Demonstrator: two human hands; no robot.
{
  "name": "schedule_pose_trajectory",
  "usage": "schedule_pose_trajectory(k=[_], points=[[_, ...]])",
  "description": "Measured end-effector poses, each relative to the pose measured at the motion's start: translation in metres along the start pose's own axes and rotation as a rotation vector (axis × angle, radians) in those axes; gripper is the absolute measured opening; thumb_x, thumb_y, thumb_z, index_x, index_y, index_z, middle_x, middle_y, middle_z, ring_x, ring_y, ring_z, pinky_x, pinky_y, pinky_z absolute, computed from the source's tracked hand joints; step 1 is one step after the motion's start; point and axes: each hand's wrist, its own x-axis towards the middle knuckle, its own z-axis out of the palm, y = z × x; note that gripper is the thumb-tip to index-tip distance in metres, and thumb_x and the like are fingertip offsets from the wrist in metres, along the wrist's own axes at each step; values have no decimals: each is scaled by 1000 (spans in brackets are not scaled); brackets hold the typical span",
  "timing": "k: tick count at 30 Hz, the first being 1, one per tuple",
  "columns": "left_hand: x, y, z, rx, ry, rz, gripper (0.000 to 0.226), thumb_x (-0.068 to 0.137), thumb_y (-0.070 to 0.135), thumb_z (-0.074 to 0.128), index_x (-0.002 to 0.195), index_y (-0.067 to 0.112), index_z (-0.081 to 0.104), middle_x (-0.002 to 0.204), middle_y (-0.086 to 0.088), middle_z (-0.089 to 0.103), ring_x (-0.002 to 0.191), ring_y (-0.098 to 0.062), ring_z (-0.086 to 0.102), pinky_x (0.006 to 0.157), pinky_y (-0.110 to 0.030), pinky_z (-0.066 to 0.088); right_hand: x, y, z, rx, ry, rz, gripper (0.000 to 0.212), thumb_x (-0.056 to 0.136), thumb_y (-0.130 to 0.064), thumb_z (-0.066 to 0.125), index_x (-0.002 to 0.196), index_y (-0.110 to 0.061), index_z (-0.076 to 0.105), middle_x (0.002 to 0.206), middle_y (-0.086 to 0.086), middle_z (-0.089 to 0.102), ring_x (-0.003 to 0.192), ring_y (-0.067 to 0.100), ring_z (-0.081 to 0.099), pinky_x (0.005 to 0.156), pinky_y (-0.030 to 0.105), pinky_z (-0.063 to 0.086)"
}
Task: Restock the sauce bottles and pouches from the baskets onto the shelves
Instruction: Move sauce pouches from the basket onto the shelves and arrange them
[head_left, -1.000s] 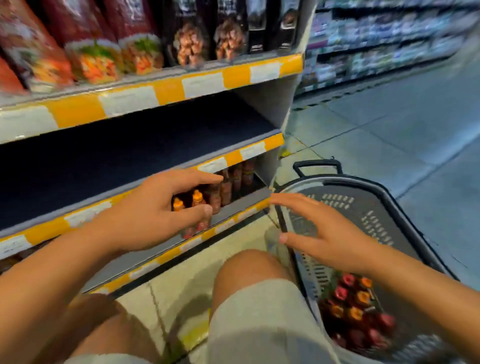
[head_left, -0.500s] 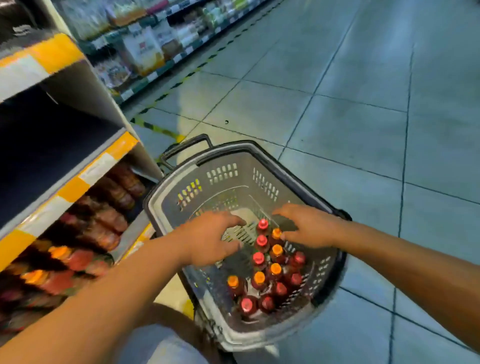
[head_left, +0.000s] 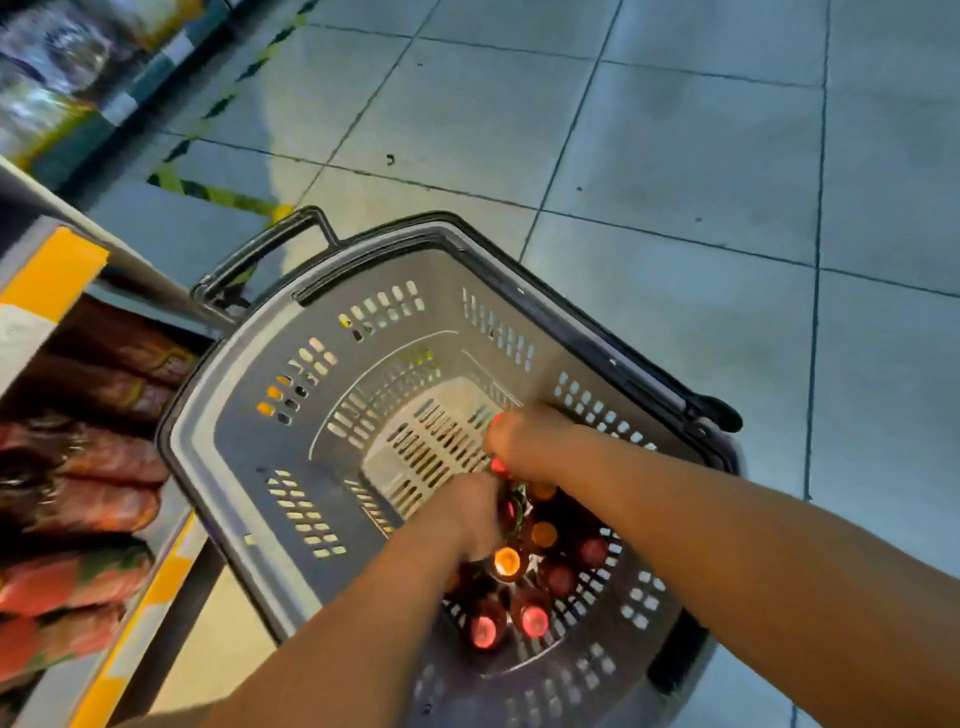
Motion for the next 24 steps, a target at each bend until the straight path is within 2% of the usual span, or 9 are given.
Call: schedule_pose_trajectory(k=[6,9,11,13,16,18,20,22,24], points=[[11,-7,17,5,164,-25,28,88,24,66,114,17,62,107,-13,69,101,-35,68,85,-43,57,9,1,11,29,128,-33,12,92,-14,63,103,-17,68,106,11,67,95,35,68,75,38,57],[12,-2,21,6,207,-43,19,88,21,66,105,14,69,98,-13,70,93,-35,69,77,-41,58,6,3,12,31,197,-58,5,92,-21,64,94,-21,68,97,7,66,87,33,68,63,32,45],[14,3,25,31,214,-36,13,92,18,62,101,13,71,96,-13,71,91,-34,70,73,-37,55,6,2,13,32,208,-70,8,90,-24,62,82,-21,62,86,4,63,80,31,67,59,31,40],[15,8,25,87,202,-21,15,96,12,58,102,11,72,98,-13,72,93,-32,72,73,-35,52,5,1,12,43,204,-71,12,89,-27,60,77,-25,57,81,2,60,79,30,67,59,31,39],[14,3,22,166,179,11,16,93,5,59,102,8,71,100,-14,72,96,-32,72,81,-39,58,2,1,8,58,215,-41,7,89,-30,62,89,-25,67,92,5,68,83,30,68,66,33,51],[11,-7,12,146,168,1,17,90,6,63,105,8,69,103,-14,70,100,-33,70,85,-41,58,-1,0,3,131,225,-14,9,86,-33,64,90,-27,69,91,1,69,81,27,69,69,33,55],[3,-16,-5,105,176,-26,18,88,13,68,105,10,71,102,-13,72,99,-32,70,80,-35,56,-3,-1,-4,184,253,4,7,85,-34,66,84,-28,67,83,-4,67,77,23,67,67,32,54],[-7,-24,-28,50,187,-57,17,87,20,70,100,11,73,100,-14,73,96,-32,71,72,-29,47,-7,-1,-14,257,273,6,16,86,-34,68,75,-29,59,77,-8,60,76,20,63,64,31,48],[-21,-31,-53,21,197,-87,19,86,25,72,97,9,72,101,-17,72,97,-34,69,70,-29,43,-13,1,-28,365,310,10,14,86,-31,72,75,-29,62,77,-9,61,82,17,62,67,29,46]])
